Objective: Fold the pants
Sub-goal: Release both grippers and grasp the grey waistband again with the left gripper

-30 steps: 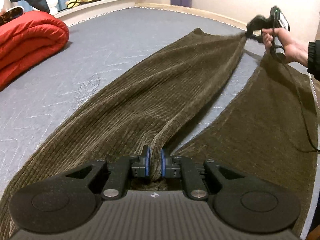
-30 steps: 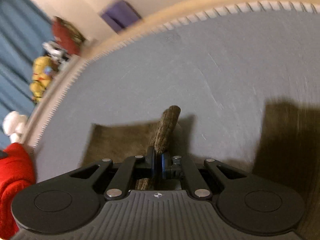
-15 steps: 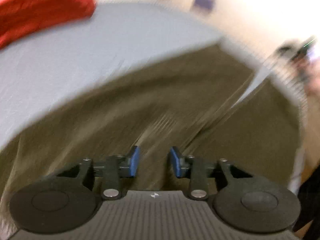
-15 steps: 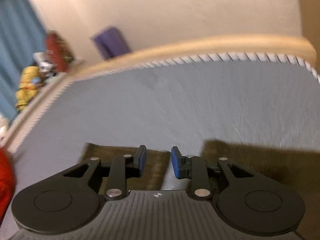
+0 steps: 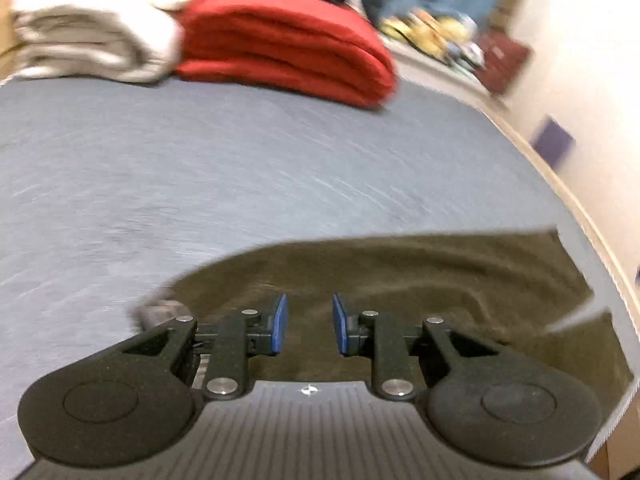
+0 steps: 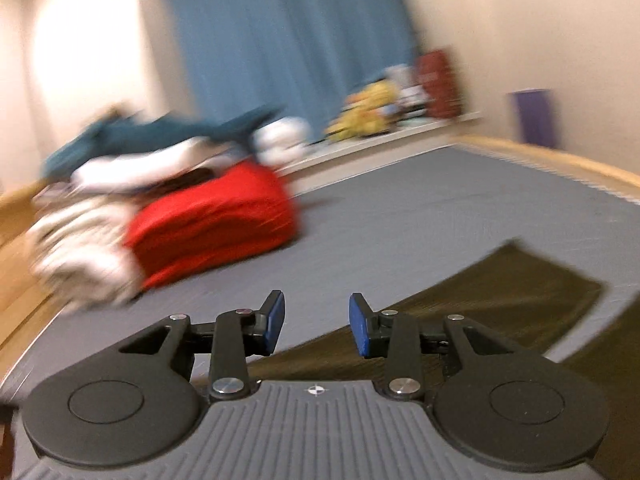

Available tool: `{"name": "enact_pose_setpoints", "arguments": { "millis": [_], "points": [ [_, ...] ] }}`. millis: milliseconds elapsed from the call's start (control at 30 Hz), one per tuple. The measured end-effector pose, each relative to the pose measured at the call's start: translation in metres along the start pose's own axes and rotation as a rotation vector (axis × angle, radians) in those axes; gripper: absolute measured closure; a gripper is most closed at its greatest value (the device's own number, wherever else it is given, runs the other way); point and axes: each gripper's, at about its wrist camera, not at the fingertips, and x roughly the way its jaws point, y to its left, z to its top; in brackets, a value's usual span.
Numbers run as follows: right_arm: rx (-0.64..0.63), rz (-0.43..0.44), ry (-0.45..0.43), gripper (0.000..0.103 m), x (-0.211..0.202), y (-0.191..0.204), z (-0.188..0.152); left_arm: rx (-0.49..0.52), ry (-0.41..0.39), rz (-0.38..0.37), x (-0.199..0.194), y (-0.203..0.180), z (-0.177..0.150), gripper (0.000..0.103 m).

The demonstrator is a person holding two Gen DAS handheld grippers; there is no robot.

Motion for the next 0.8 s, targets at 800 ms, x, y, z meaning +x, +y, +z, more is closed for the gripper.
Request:
{"name": "enact_pose_setpoints", "arguments": {
  "millis": [800],
  "points": [
    [-0.692,0.693,0.458,0.073,-0.041,0.257,-0.204,-0.263,0.096,-0.015,0.087,0.130,-0.038,0.039]
  ]
}}
